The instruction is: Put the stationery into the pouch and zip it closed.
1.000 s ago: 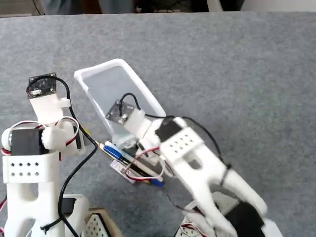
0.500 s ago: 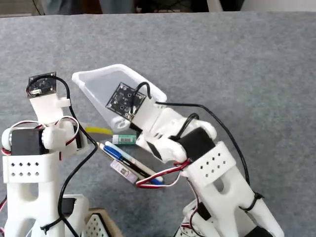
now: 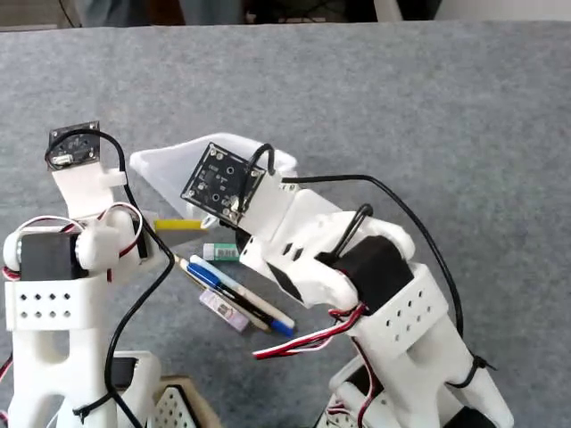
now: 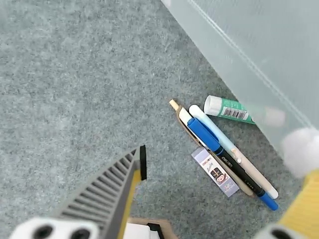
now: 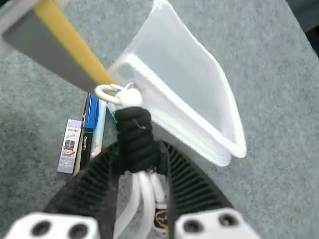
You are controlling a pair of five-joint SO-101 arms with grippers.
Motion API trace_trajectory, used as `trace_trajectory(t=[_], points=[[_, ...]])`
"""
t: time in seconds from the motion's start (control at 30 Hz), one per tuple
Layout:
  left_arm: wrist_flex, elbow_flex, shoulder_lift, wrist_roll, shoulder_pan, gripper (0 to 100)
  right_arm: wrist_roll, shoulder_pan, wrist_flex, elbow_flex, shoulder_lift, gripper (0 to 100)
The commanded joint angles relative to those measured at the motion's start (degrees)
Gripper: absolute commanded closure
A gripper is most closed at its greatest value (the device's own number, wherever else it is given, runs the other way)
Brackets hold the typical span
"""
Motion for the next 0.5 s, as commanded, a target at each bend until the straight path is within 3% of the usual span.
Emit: trace_trajectory(t=[0.0, 0.23, 0.47], points=[[-1.4, -0.7, -0.9, 0.6, -0.1, 53, 0.0, -1.0, 0.4, -2.9, -1.6, 98.6], [0.6, -7.9, -0.8, 0.6, -0.4, 53, 0.0, -0.9, 0.3, -2.9, -1.6, 98.6], [0.4, -7.2, -0.4, 0.6, -0.4, 53, 0.0, -0.9, 0.4, -2.9, -1.6, 98.6]])
